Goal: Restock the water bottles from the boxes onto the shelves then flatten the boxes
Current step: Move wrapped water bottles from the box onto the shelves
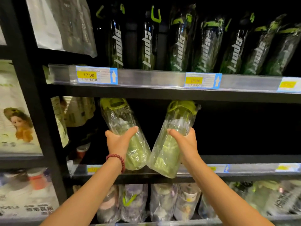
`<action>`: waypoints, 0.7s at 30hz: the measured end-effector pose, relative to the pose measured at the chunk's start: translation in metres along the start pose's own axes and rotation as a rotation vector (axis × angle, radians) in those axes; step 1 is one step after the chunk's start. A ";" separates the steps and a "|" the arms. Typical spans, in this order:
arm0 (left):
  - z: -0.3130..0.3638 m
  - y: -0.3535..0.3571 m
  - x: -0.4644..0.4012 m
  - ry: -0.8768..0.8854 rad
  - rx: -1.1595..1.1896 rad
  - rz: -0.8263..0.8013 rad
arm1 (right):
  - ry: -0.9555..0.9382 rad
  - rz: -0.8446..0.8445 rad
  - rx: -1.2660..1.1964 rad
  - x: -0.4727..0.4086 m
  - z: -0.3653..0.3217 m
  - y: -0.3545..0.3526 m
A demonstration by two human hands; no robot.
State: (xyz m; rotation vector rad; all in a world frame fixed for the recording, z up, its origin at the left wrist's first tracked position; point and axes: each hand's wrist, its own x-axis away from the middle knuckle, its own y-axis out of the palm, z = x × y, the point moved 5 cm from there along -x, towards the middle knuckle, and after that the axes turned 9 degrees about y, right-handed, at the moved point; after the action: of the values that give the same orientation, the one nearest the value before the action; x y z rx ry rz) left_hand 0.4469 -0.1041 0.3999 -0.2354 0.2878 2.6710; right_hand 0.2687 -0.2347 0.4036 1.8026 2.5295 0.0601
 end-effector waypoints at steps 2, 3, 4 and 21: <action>-0.006 0.000 -0.006 -0.022 0.046 0.048 | 0.004 0.003 -0.034 -0.006 0.002 0.000; -0.007 0.000 -0.009 -0.033 0.066 0.078 | 0.005 0.009 -0.056 -0.008 0.003 0.000; -0.008 0.001 -0.011 -0.038 0.087 0.110 | 0.001 0.022 -0.082 -0.010 0.004 -0.001; -0.031 -0.007 -0.029 0.160 -0.182 0.139 | 0.027 0.031 -0.243 -0.038 0.023 0.007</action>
State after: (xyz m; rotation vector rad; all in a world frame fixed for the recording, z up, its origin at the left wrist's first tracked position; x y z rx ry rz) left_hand 0.4797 -0.1174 0.3754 -0.5039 0.1127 2.8227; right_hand 0.2891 -0.2684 0.3814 1.7570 2.3885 0.3774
